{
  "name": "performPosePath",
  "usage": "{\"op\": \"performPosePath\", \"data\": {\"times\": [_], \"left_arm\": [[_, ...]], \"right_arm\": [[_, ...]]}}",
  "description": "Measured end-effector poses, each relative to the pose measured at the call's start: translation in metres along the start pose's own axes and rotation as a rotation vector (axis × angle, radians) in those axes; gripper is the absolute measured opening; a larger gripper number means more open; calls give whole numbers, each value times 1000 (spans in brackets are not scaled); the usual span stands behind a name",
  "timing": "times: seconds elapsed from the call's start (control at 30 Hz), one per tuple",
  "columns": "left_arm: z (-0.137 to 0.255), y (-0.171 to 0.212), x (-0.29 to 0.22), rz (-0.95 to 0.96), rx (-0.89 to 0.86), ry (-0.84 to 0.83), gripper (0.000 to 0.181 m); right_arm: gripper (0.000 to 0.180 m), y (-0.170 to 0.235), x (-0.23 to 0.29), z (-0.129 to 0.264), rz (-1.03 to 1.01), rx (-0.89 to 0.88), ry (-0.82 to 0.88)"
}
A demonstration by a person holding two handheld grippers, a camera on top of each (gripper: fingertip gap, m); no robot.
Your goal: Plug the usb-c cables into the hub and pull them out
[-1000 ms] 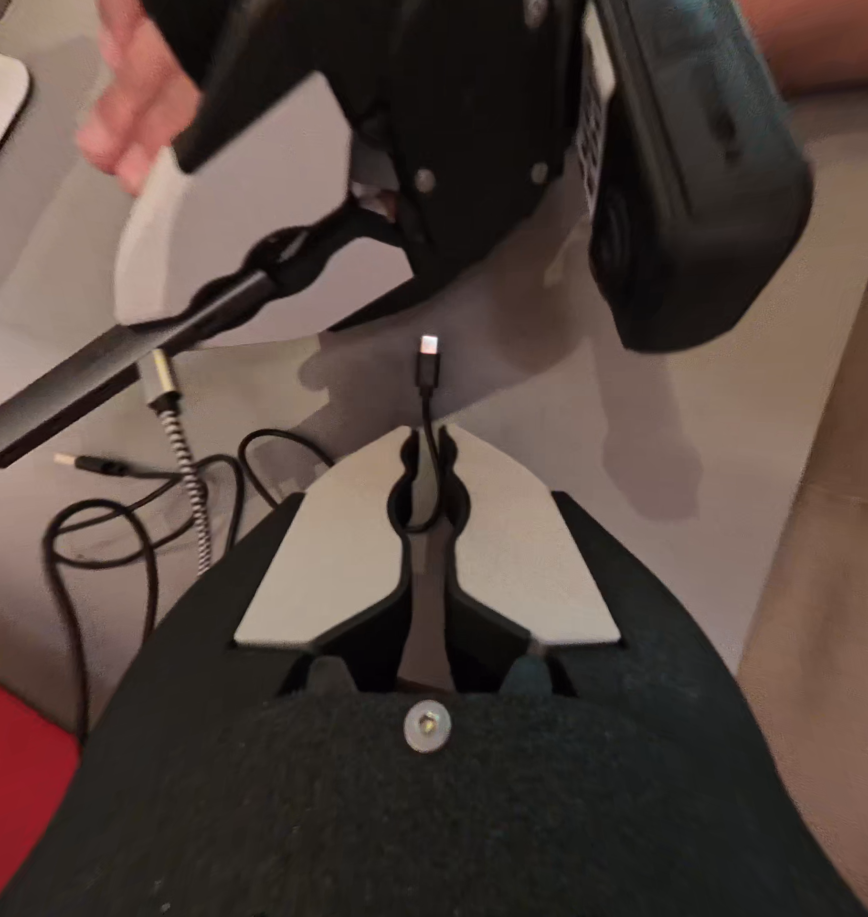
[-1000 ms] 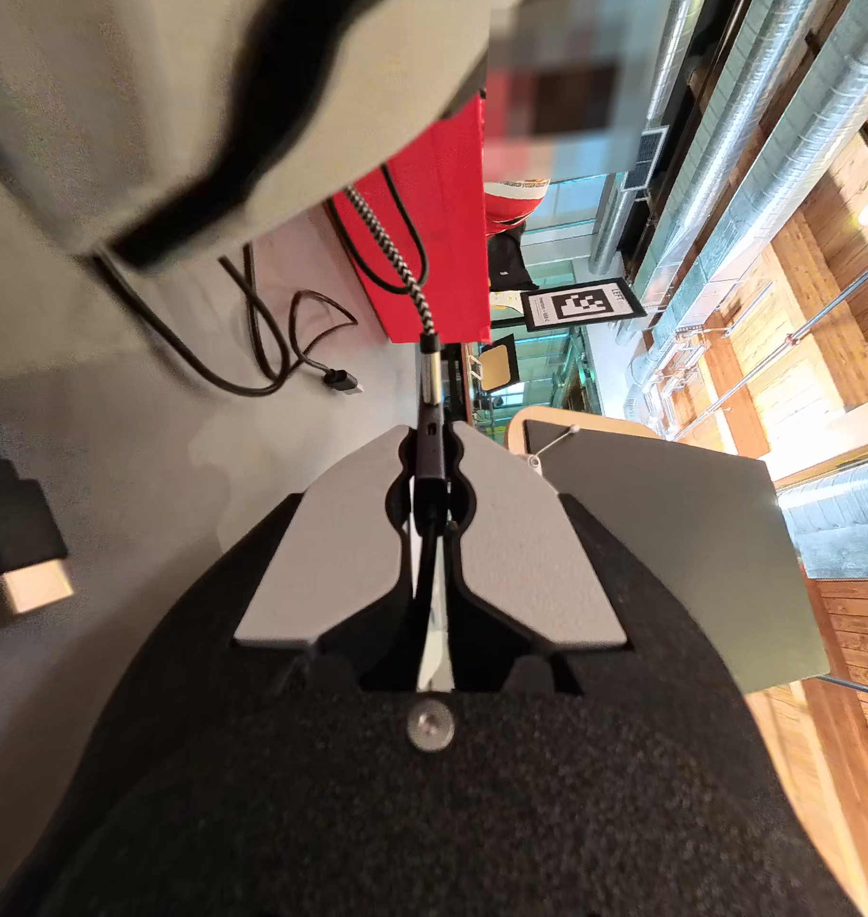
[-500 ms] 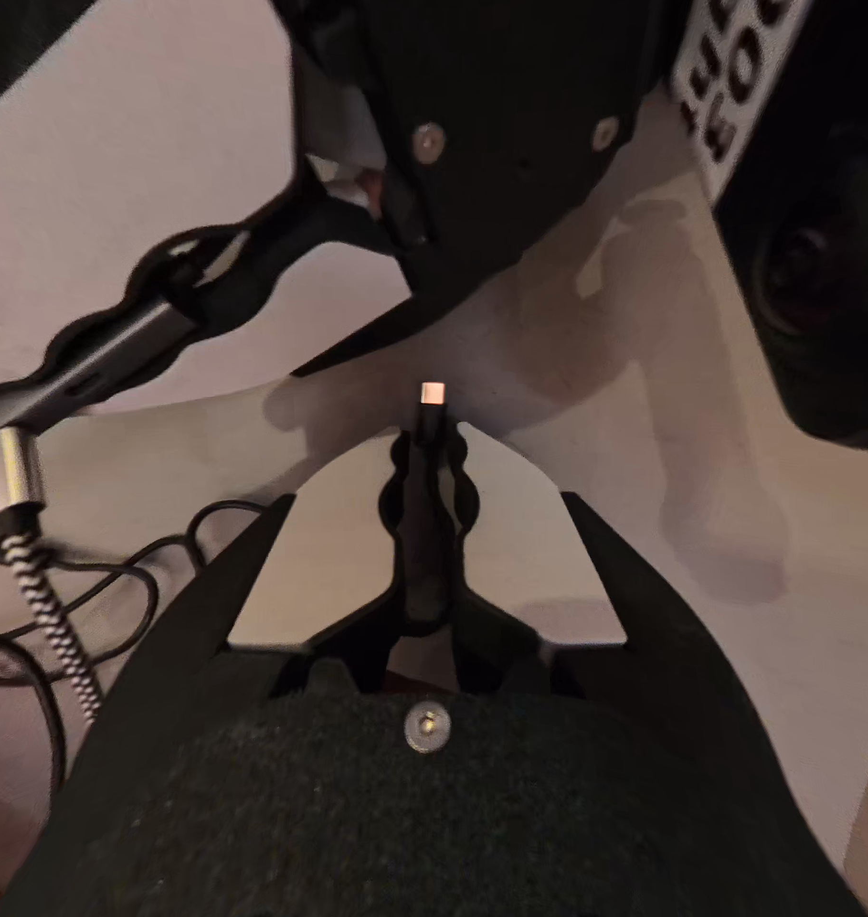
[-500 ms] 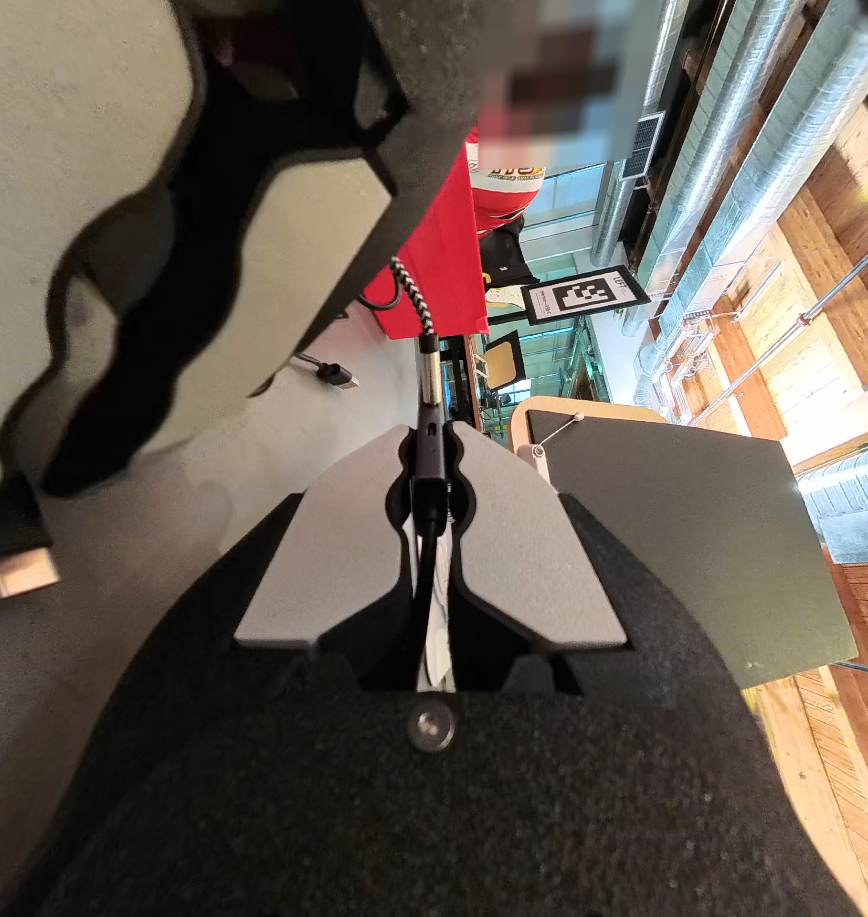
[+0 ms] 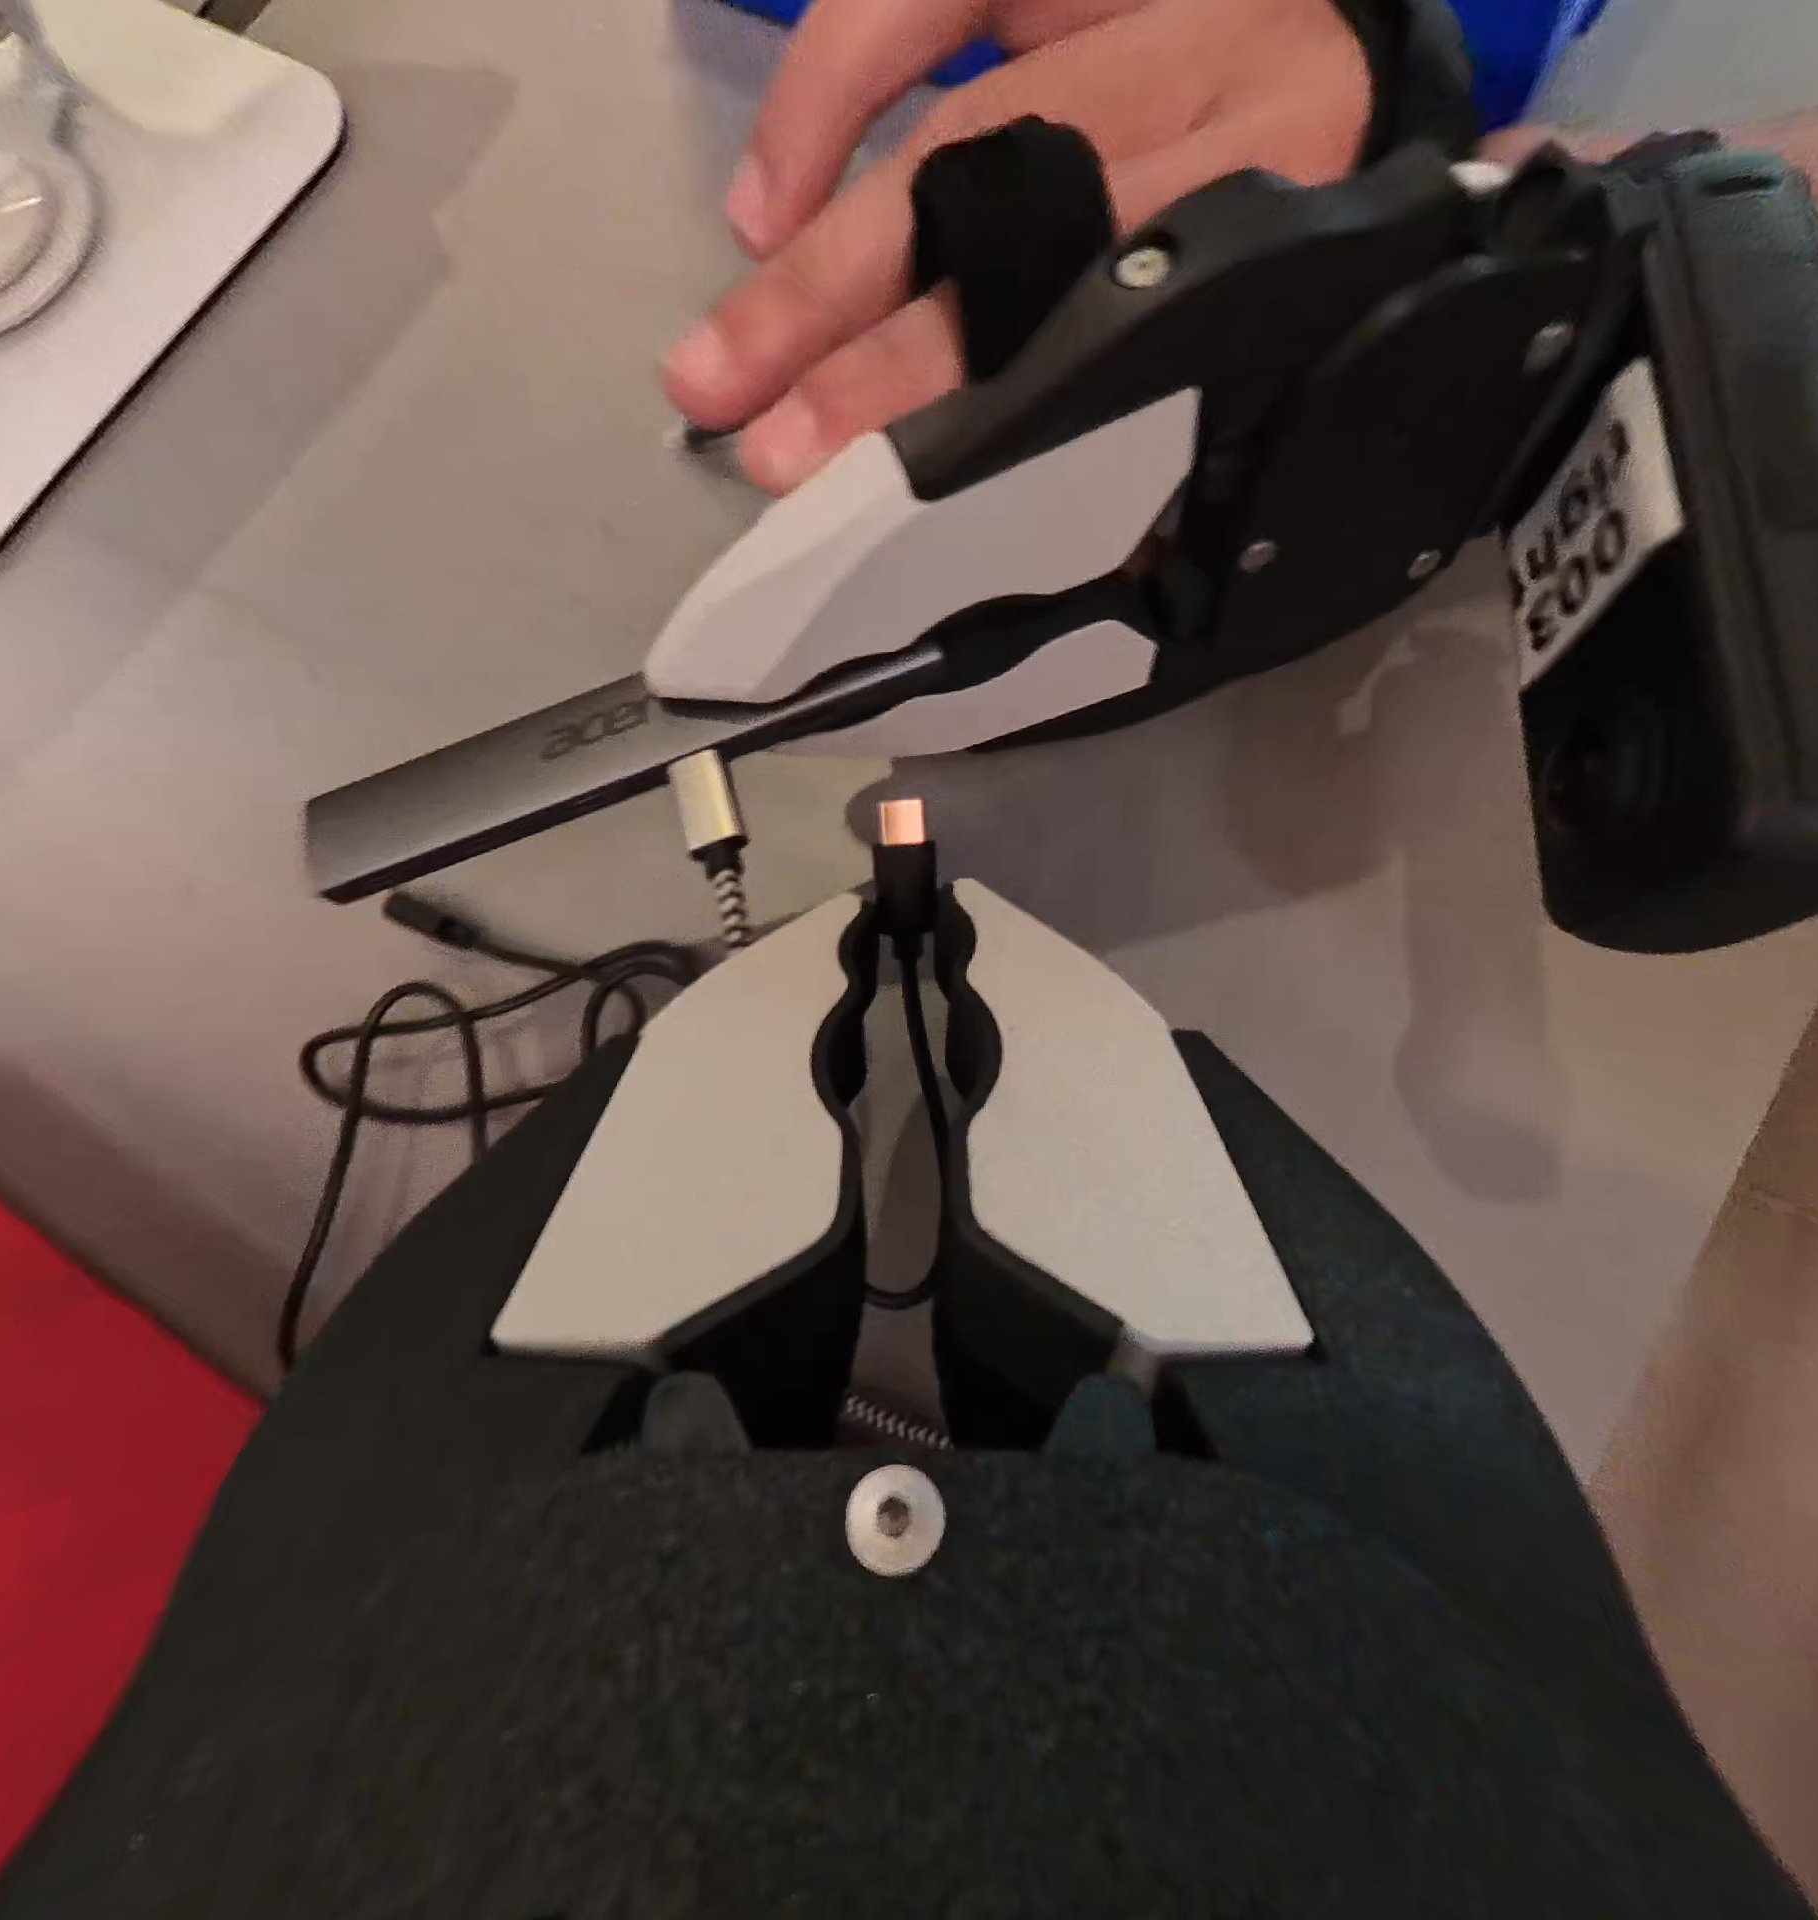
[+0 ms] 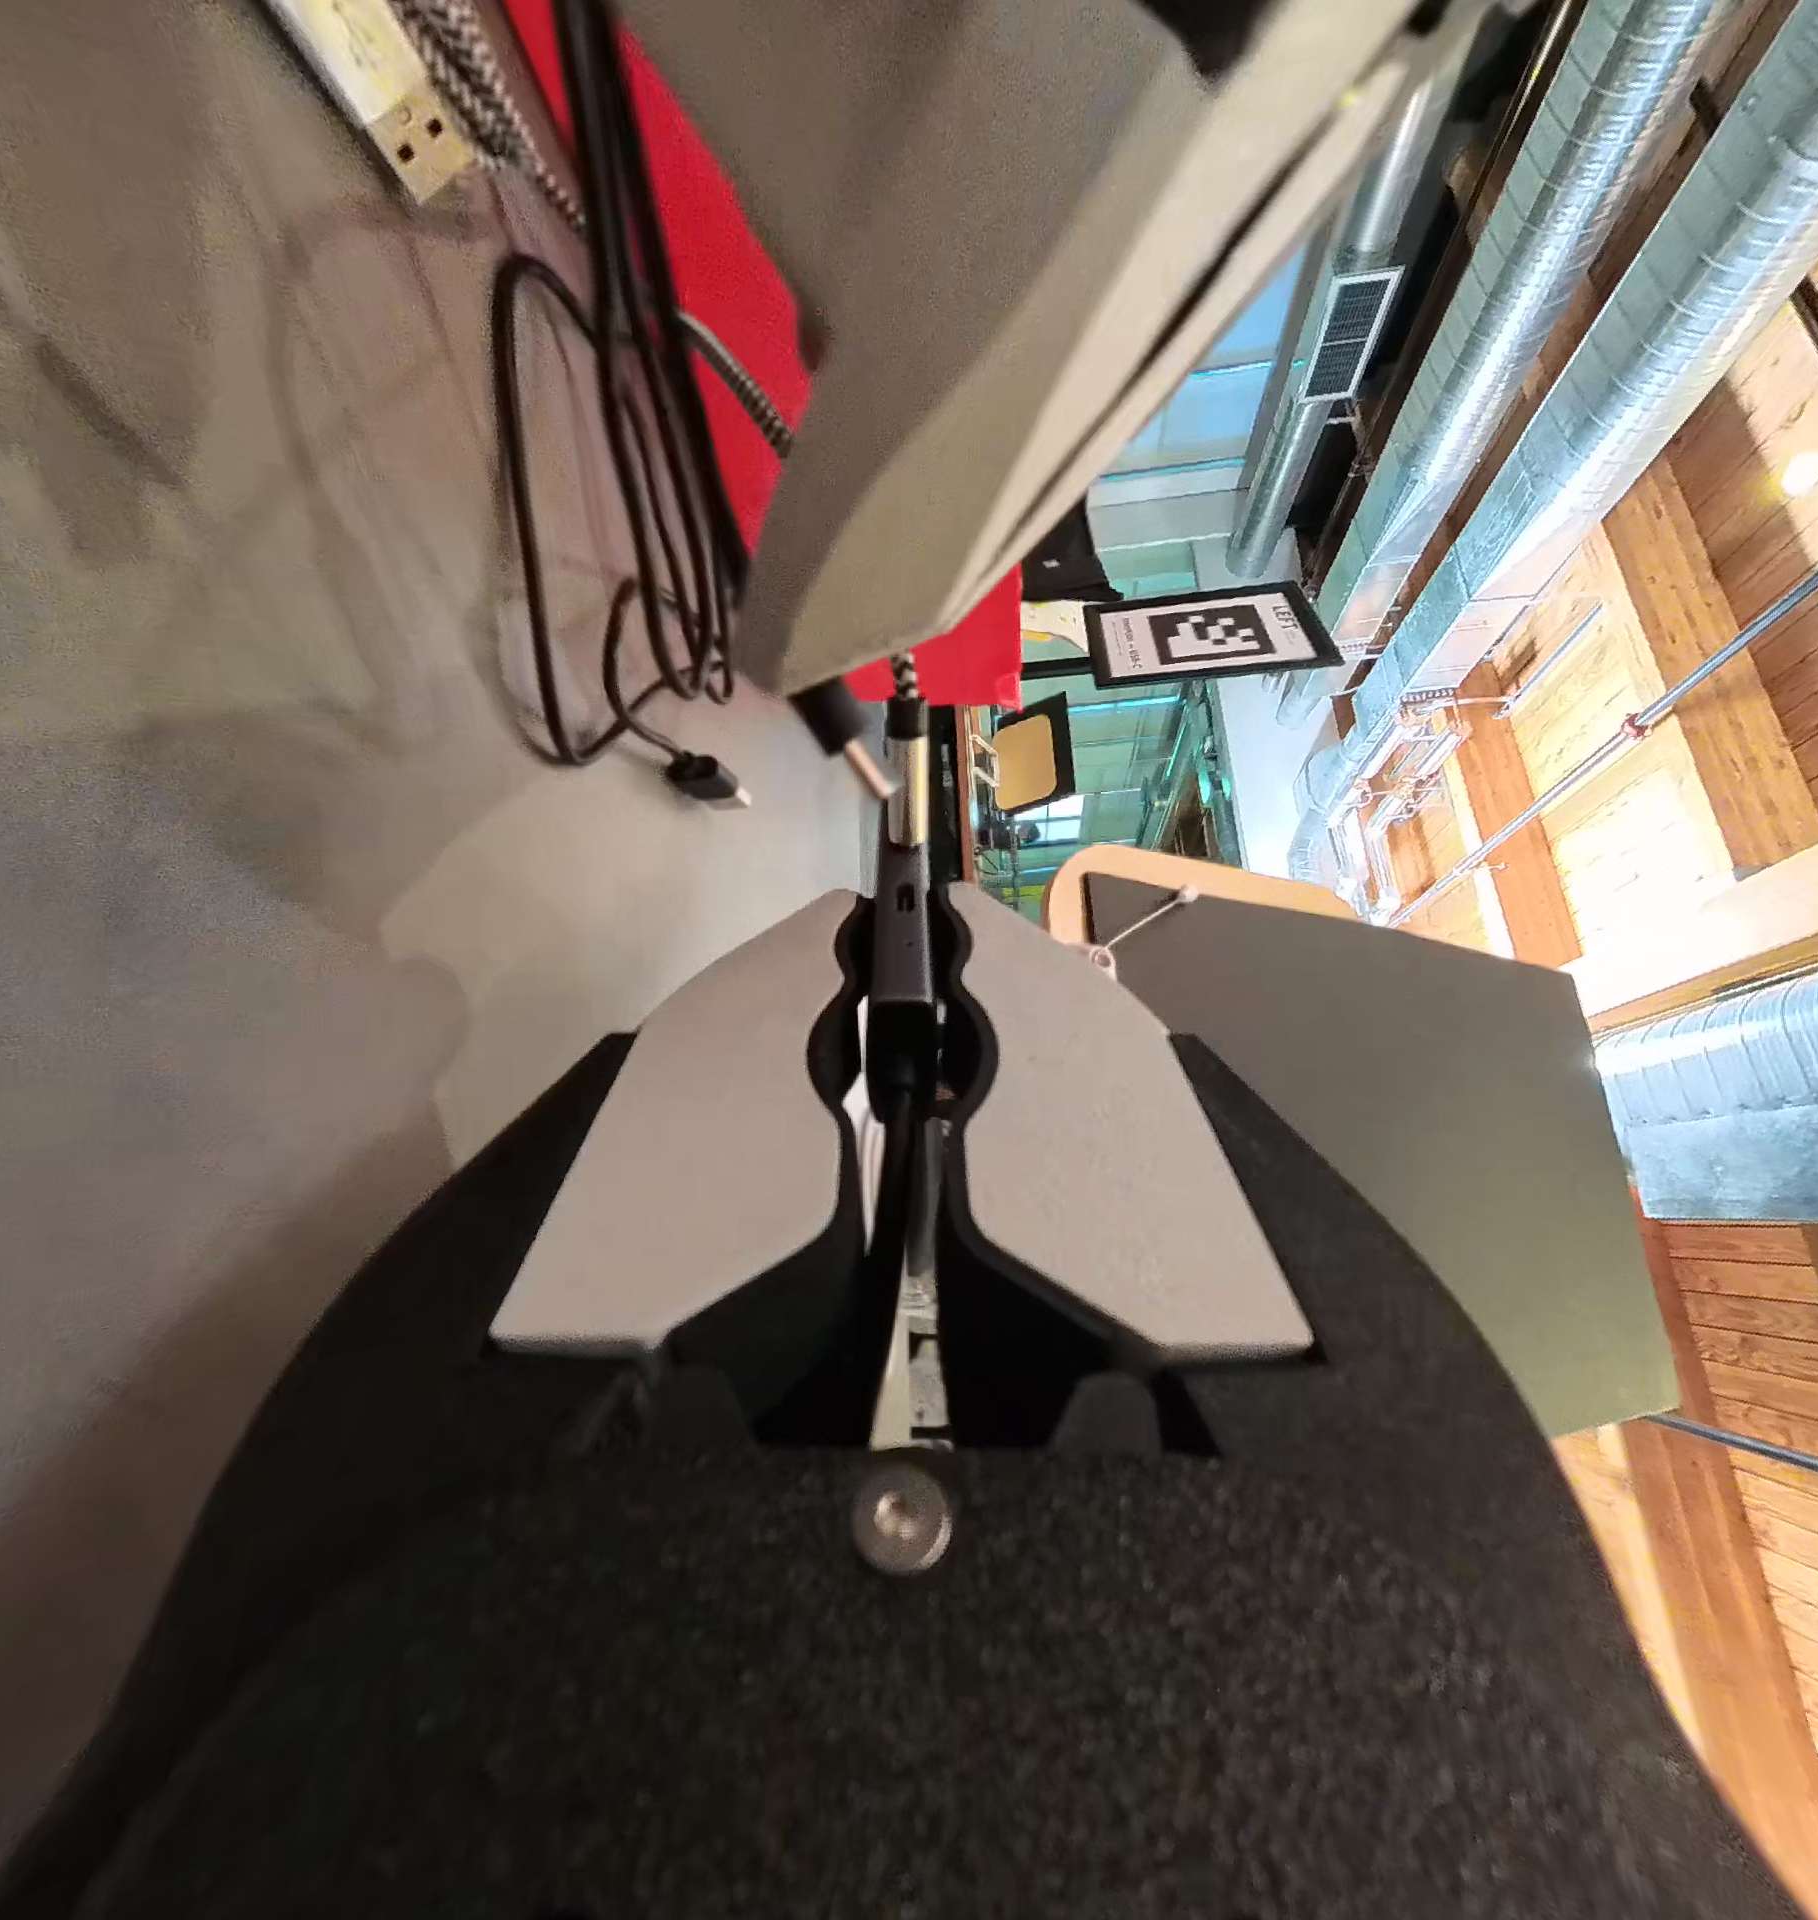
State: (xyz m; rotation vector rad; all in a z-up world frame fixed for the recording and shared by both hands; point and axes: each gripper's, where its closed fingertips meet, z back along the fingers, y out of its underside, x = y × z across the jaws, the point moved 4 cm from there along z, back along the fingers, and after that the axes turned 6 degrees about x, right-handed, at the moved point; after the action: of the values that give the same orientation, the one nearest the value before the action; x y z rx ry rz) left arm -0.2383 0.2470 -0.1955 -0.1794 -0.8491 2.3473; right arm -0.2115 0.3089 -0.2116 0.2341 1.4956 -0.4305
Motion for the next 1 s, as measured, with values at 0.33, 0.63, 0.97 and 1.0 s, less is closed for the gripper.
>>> {"op": "performPosePath", "data": {"times": [0.33,0.63,0.97,1.0], "left_arm": [[-6,6,3,102,73,-17,10],[-8,12,6,110,117,-62,10],[-10,14,9,169,115,-50,10],[-10,14,8,172,113,-48,9]], "right_arm": [[9,-19,6,-1,295,51,85],[9,-22,13,-3,317,54,70],[9,-22,15,-3,343,68,72],[9,-22,15,-3,348,70,75]]}}
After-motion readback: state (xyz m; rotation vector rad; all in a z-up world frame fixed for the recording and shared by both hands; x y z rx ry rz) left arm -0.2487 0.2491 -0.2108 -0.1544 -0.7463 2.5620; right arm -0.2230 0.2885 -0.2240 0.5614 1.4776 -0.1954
